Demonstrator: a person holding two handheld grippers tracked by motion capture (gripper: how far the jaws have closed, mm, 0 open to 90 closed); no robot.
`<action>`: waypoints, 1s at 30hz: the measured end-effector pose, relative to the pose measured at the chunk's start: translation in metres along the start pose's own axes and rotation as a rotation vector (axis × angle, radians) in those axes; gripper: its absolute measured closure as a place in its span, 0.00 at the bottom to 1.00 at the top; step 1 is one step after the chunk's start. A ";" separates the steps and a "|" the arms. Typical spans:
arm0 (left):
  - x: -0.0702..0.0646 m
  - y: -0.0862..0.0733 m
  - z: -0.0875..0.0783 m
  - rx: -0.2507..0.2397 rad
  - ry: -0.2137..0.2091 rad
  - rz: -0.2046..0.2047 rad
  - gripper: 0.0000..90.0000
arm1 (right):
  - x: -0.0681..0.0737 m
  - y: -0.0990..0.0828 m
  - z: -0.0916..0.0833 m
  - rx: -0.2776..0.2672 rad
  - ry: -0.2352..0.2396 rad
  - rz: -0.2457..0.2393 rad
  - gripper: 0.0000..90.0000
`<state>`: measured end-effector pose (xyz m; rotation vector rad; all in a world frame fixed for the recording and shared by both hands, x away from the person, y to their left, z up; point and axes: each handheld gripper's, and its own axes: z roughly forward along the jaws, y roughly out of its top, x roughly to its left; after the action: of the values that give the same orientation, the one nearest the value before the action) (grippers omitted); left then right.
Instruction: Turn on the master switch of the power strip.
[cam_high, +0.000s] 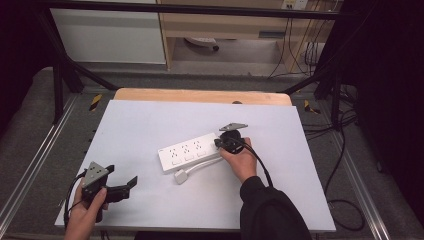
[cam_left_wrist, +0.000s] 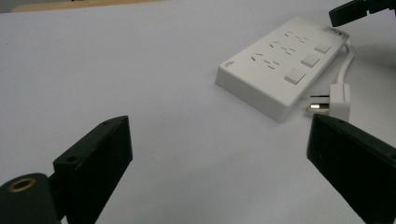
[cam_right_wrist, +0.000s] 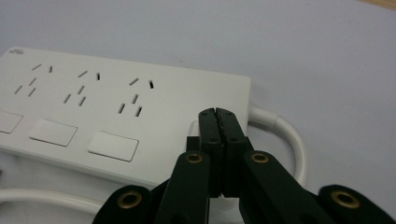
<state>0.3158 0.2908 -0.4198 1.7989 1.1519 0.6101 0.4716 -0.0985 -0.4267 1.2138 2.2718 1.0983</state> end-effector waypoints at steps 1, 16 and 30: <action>0.000 0.000 0.000 0.000 0.001 0.001 0.08 | 0.000 0.000 0.000 0.000 0.000 0.000 1.00; 0.000 0.000 -0.001 -0.004 -0.002 -0.002 0.08 | -0.001 -0.001 0.002 0.011 -0.013 -0.004 1.00; -0.001 0.000 -0.001 -0.002 -0.007 0.005 0.08 | 0.004 -0.003 0.002 0.009 -0.023 -0.022 1.00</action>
<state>0.3149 0.2907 -0.4195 1.8016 1.1417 0.6076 0.4687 -0.0951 -0.4299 1.1953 2.2696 1.0616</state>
